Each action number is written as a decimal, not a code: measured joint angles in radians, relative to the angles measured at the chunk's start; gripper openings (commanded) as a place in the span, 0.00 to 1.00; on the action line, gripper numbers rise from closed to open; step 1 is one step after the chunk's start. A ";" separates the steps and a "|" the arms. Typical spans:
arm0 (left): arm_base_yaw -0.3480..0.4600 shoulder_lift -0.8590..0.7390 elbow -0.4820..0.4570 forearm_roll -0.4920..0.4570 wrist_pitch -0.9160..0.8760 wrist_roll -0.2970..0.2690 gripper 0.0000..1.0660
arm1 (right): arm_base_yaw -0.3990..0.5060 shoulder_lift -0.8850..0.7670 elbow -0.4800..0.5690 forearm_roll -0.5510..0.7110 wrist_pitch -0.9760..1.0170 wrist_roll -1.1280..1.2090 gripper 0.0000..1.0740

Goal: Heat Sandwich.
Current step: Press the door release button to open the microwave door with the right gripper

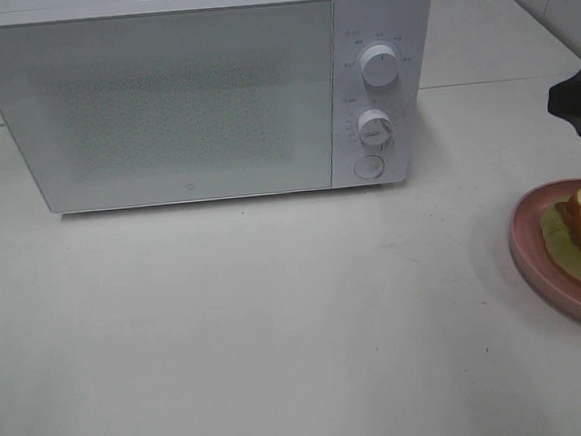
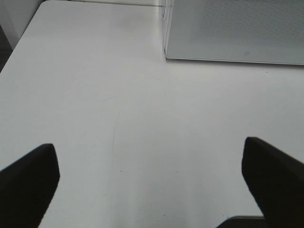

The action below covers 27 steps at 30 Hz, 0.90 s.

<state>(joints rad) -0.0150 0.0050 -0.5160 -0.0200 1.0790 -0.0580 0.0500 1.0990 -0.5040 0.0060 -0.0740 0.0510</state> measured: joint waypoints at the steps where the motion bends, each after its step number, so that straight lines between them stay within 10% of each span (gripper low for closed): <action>1: 0.000 0.000 0.000 0.000 0.000 0.000 0.91 | 0.000 0.000 0.000 0.000 0.000 0.000 0.71; 11: 0.000 0.000 0.000 0.000 0.000 0.000 0.91 | 0.163 0.171 0.001 0.116 -0.260 -0.091 0.71; 27: 0.000 0.000 0.000 0.000 0.000 0.000 0.91 | 0.530 0.384 0.056 0.736 -0.743 -0.464 0.71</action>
<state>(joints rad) -0.0150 0.0050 -0.5160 -0.0200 1.0790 -0.0580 0.5800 1.4830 -0.4480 0.7420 -0.8170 -0.4130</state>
